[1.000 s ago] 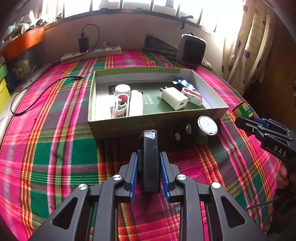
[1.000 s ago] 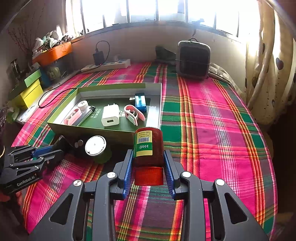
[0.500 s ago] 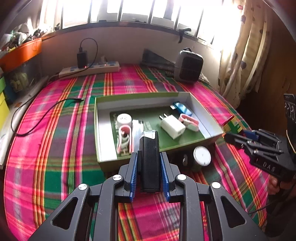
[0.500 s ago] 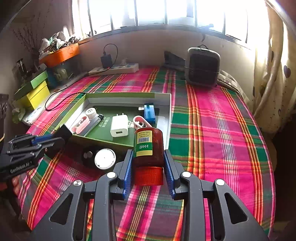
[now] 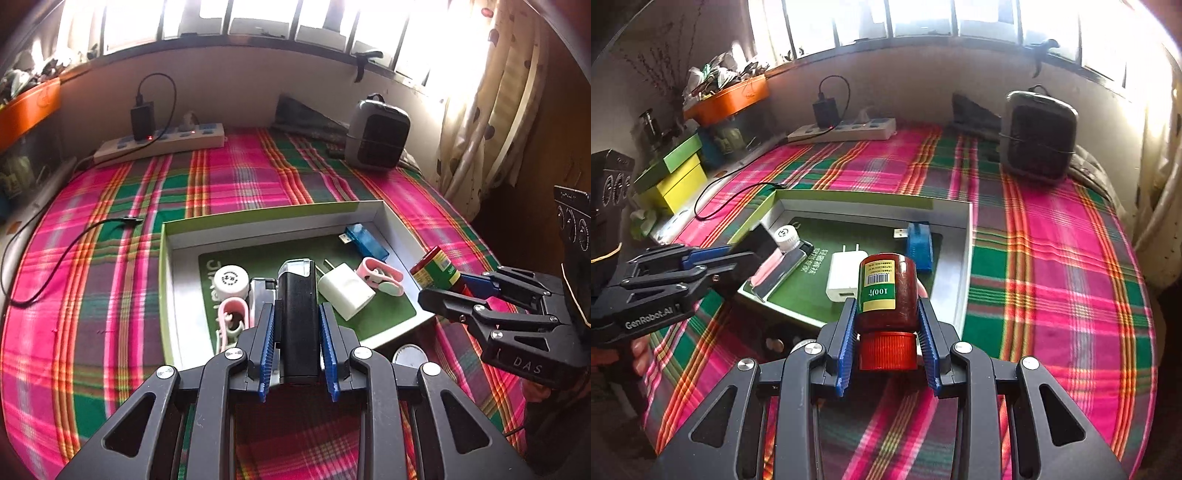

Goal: Organize rigid objects
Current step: 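Carry the bottle with the right tool while the left tool carries the power bank over the box, then lower and release the bottle with the right tool while the left tool releases the power bank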

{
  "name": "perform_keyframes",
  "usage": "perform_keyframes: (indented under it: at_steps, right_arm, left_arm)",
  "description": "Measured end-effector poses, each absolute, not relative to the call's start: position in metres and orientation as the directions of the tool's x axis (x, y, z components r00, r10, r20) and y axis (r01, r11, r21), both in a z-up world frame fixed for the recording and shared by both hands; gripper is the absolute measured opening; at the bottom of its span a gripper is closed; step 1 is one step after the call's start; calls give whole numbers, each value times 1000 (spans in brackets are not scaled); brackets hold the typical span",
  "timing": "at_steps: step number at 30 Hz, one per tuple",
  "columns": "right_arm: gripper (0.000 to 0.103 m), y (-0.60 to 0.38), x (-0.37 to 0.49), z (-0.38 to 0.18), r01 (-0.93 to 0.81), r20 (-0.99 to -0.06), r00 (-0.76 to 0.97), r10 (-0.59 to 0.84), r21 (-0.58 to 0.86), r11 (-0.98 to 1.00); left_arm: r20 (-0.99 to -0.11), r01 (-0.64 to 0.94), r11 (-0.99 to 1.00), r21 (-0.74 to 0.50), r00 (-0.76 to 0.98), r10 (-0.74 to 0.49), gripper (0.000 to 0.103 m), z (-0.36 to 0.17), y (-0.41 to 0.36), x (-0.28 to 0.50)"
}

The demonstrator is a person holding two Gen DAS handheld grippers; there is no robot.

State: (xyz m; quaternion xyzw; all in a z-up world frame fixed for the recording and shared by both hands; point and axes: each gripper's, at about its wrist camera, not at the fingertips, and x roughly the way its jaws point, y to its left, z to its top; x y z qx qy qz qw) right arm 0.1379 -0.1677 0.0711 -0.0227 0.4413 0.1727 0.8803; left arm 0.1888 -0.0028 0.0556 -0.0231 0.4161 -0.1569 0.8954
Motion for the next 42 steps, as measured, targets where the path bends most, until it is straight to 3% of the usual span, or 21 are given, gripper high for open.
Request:
perform_keyframes:
  at_steps: [17, 42]
  right_arm:
    - [33, -163, 162, 48, -363, -820, 474, 321, 150, 920]
    - [33, -161, 165, 40, -351, -832, 494, 253, 75, 934]
  left_arm:
    - [-783, 271, 949, -163, 549, -292, 22, 29, -18, 208]
    - [-787, 273, 948, -163, 543, -292, 24, 23, -20, 209]
